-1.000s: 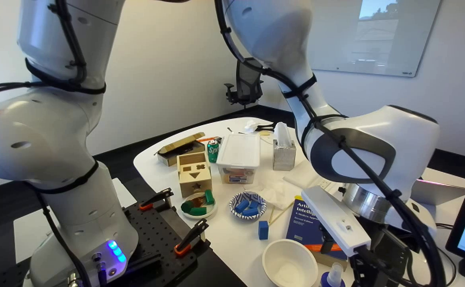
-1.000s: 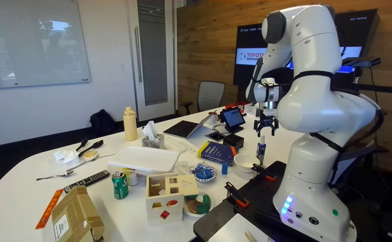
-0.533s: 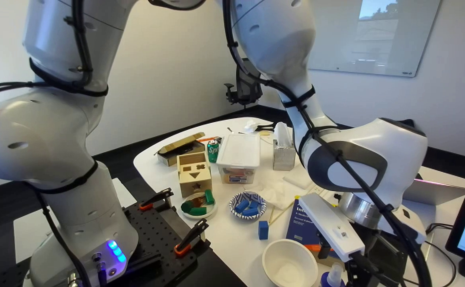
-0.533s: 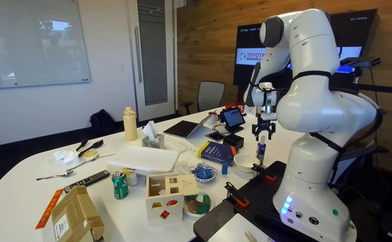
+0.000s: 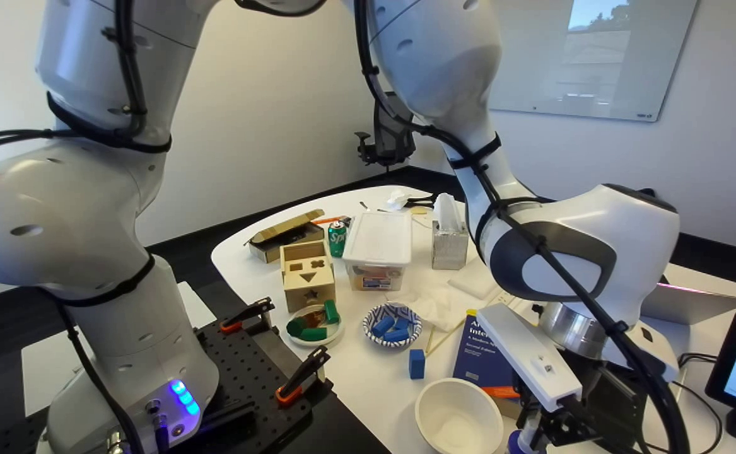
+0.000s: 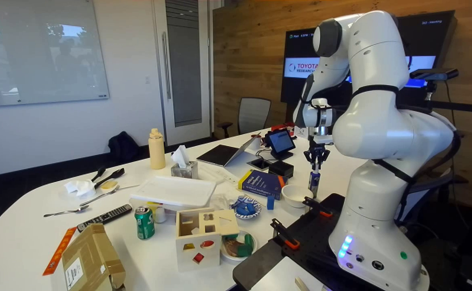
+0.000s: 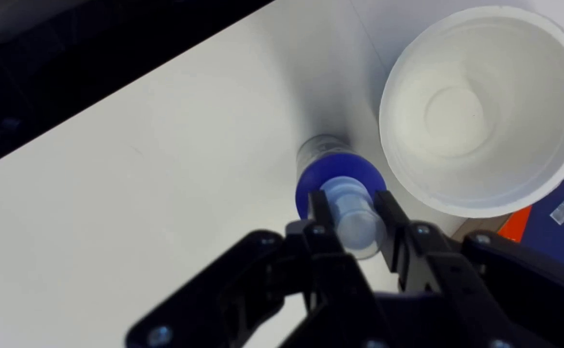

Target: Move the clear cap to the table

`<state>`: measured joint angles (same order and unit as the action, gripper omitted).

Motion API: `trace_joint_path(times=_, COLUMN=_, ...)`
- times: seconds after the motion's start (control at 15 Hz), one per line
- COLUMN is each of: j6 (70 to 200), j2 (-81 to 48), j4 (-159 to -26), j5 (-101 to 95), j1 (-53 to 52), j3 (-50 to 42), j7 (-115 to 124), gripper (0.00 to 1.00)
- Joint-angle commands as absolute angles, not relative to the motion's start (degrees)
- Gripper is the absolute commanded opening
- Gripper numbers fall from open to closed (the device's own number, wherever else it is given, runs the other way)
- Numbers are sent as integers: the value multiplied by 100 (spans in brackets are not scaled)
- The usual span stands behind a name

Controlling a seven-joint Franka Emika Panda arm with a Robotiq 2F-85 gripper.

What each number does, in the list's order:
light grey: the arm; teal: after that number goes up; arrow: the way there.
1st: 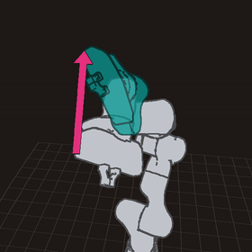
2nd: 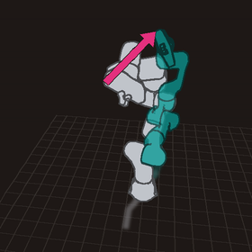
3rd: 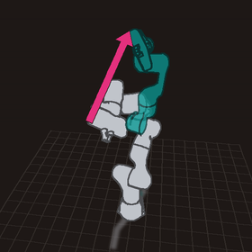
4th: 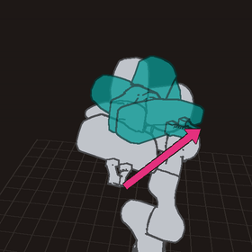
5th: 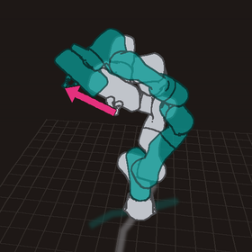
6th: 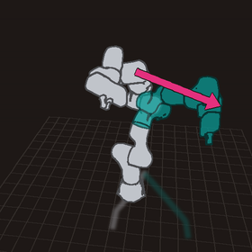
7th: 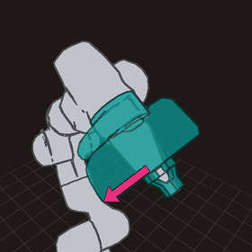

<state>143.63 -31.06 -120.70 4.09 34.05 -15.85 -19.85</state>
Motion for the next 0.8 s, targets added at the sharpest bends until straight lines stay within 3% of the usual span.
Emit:
trace_joint_path(times=0.0, j6=14320, j2=-3036, j4=-12035, j5=426, j1=3450, j3=-1557, j7=-1862, gripper=6)
trace_joint_path(times=0.73, j6=13429, j2=-2783, j4=-11797, j5=247, j1=3304, j3=-1685, j7=-1599, gripper=7)
